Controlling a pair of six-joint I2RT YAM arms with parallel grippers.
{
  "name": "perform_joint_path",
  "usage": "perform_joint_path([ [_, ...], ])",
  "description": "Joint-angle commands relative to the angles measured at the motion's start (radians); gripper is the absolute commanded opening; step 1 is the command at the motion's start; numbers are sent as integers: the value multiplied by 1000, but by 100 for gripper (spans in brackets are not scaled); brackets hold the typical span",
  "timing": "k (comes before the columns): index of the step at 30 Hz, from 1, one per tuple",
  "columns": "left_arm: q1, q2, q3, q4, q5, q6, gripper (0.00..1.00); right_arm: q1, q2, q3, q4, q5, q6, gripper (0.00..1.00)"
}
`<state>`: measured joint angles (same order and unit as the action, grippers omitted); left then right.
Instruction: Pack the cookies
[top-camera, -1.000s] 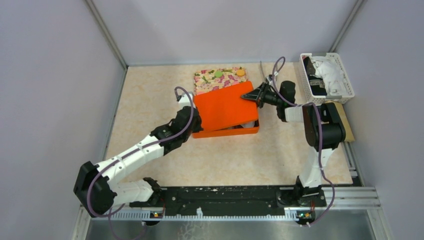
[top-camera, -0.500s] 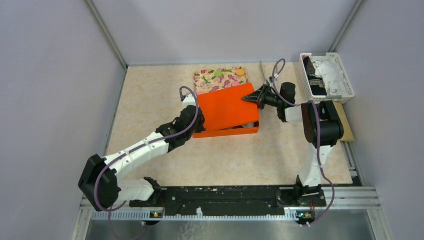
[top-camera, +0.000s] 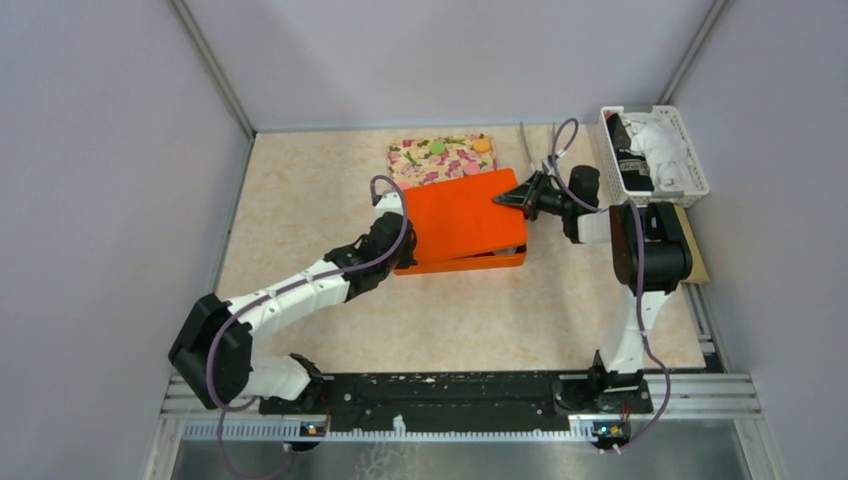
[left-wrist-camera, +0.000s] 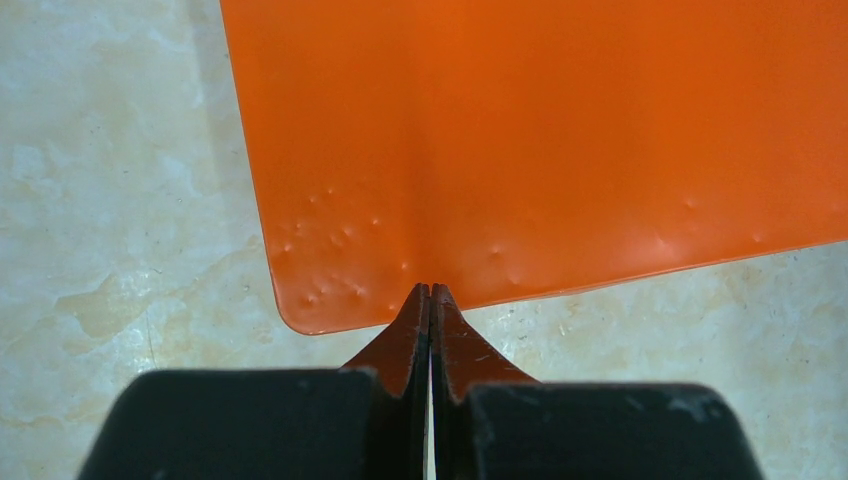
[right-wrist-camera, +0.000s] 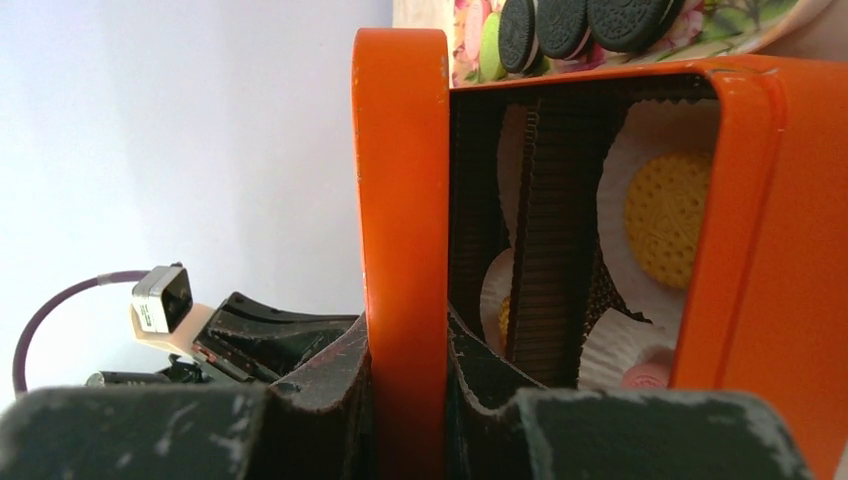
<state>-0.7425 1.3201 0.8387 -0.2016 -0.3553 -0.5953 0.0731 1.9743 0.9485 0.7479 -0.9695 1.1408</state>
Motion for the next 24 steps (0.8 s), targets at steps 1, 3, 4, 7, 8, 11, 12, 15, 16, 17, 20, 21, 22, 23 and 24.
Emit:
perform_joint_path([
  [1, 3, 39, -31, 86, 28, 5, 0, -22, -3, -13, -21, 42, -87, 0],
  [3, 3, 70, -36, 100, 47, 4, 0, -30, -9, -16, -34, 47, -99, 1],
  [4, 3, 88, -35, 104, 55, 1, 0, -33, -11, -16, -45, 50, -108, 2],
  [7, 3, 143, -26, 106, 92, -8, 0, -41, -27, -16, -92, 66, -136, 6],
  [8, 3, 160, -22, 107, 103, -11, 0, -43, -36, -16, -109, 73, -148, 9],
  [11, 3, 200, -16, 115, 139, -21, 0, -47, -66, -10, -175, 98, -194, 21],
  [12, 3, 211, -15, 118, 148, -23, 0, -48, -77, -9, -199, 105, -212, 25],
  [15, 3, 228, -16, 125, 166, -29, 0, -49, -114, -5, -258, 128, -252, 40],
  [16, 3, 230, -17, 127, 168, -29, 0, -50, -128, -5, -274, 137, -262, 45],
  [17, 3, 233, -17, 129, 171, -30, 0, -50, -142, -5, -293, 147, -276, 49],
  [20, 3, 237, -19, 135, 175, -28, 0, -51, -191, 5, -364, 187, -320, 56],
  [21, 3, 239, -19, 138, 177, -29, 0, -51, -210, 8, -385, 204, -332, 58],
  [22, 3, 240, -19, 139, 179, -29, 0, -52, -229, 12, -411, 218, -347, 59],
  [23, 3, 241, -21, 142, 181, -29, 0, -52, -248, 20, -443, 235, -364, 59],
  [24, 3, 244, -20, 144, 185, -29, 0, -52, -266, 26, -476, 254, -378, 59],
])
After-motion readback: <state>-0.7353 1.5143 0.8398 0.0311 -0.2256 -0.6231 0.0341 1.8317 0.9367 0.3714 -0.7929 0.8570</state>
